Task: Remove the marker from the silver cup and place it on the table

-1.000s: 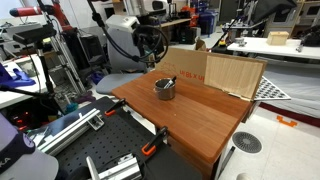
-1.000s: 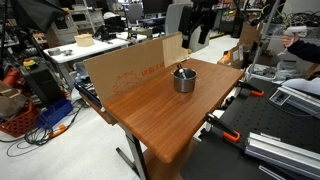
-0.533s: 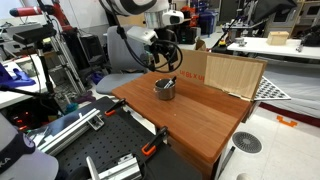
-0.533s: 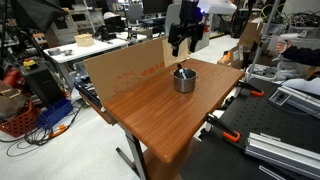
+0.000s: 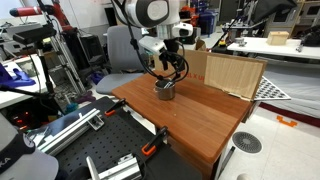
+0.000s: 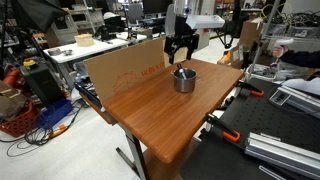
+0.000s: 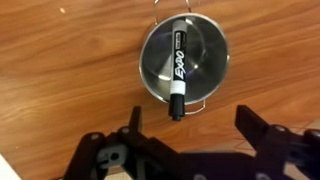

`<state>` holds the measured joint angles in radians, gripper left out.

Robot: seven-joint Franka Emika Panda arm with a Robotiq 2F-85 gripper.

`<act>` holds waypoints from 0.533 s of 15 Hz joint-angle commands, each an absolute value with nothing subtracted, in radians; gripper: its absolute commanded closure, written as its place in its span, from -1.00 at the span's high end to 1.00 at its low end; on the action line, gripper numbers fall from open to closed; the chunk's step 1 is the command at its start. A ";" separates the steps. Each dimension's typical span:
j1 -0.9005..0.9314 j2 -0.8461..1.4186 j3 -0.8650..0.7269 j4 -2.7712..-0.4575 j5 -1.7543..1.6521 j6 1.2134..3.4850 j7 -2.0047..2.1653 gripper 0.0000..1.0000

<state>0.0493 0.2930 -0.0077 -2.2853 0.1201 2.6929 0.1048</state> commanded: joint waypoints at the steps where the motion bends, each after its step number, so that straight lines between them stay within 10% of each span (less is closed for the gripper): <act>1: 0.055 0.349 -0.020 -2.244 0.087 2.702 0.148 1.00; 5: 0.067 0.389 -0.030 -2.222 0.065 2.703 0.175 1.00; 8: 0.075 0.406 -0.037 -2.212 0.043 2.711 0.182 0.31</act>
<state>0.0562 0.3799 -0.0166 -2.2336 0.0845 2.6929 0.1489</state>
